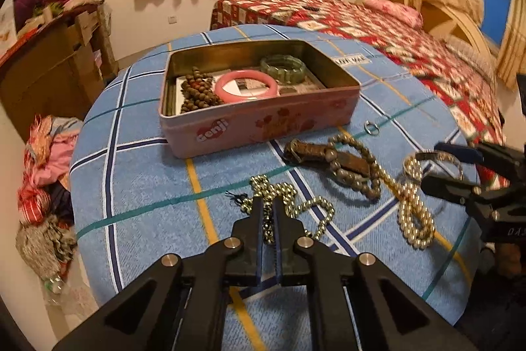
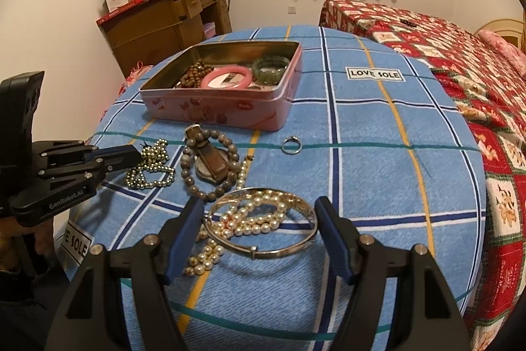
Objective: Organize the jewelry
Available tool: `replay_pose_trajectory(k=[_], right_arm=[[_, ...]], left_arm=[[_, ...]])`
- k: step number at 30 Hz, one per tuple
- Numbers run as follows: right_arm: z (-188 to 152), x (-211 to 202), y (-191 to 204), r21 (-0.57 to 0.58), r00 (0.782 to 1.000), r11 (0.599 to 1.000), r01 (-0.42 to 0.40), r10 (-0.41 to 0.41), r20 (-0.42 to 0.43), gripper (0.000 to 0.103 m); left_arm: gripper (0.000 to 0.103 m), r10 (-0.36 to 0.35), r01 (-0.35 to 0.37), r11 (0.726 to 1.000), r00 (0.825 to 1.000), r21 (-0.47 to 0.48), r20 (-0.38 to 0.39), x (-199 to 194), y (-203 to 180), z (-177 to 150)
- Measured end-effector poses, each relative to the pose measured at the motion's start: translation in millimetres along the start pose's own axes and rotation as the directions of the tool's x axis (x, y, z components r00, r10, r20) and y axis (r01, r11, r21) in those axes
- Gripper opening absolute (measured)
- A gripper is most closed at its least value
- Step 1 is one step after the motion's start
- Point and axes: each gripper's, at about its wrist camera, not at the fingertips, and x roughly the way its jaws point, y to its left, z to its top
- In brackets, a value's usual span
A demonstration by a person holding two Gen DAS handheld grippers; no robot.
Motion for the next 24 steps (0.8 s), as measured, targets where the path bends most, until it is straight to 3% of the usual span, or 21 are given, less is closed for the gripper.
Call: replay_pose_trajectory(k=[4,6,8,9,11,16,22,24], right_arm=[[0.5,-0.1,0.6,-0.002,1.000,1.000,0.001,-0.001,0.001,0.072],[0.3,-0.8,0.3,0.001,1.000,1.000,0.000,0.000,0.001,0.072],[-0.2,-0.4,0.6,0.000,1.000,1.000,0.000,0.000,-0.001,0.072],[-0.4,-0.2,0.5,0.001,1.000,1.000,0.000,0.000,-0.001,0.072],[-0.6,0.2,-0.1,0.002,1.000,1.000,-0.001,0.001,-0.002,0.072],[-0.9,0.3,-0.8,0.003,1.000,1.000,0.001,-0.001,-0.001,0.072],[-0.6,1.2,0.8,-0.001,1.000,1.000,-0.003,0.003,0.002,0.072],[0.8,-0.3,1.5,-0.004,1.000,1.000,-0.002,0.002,0.008,0.072]], left_arm=[[0.007,0.029,-0.029,1.000,1.000,-0.007,-0.013,5.1,2.1,2.0],[0.016,0.020,-0.020,1.000,1.000,-0.008,-0.011,5.2,1.0,1.2],[0.069,0.022,-0.022,1.000,1.000,-0.005,-0.012,6.1,-2.3,0.6],[0.070,0.033,-0.033,0.999,0.999,-0.017,0.001,4.7,-2.8,-0.8],[0.070,0.002,-0.003,1.000,1.000,-0.023,-0.005,5.6,-4.1,-1.4],[0.069,0.063,-0.063,0.998,0.998,-0.014,-0.027,15.1,-4.8,-1.8],[0.010,0.023,-0.022,0.999,0.999,0.039,-0.028,22.4,-13.8,4.3],[0.010,0.011,-0.010,0.999,1.000,0.044,-0.022,18.4,-15.6,4.1]])
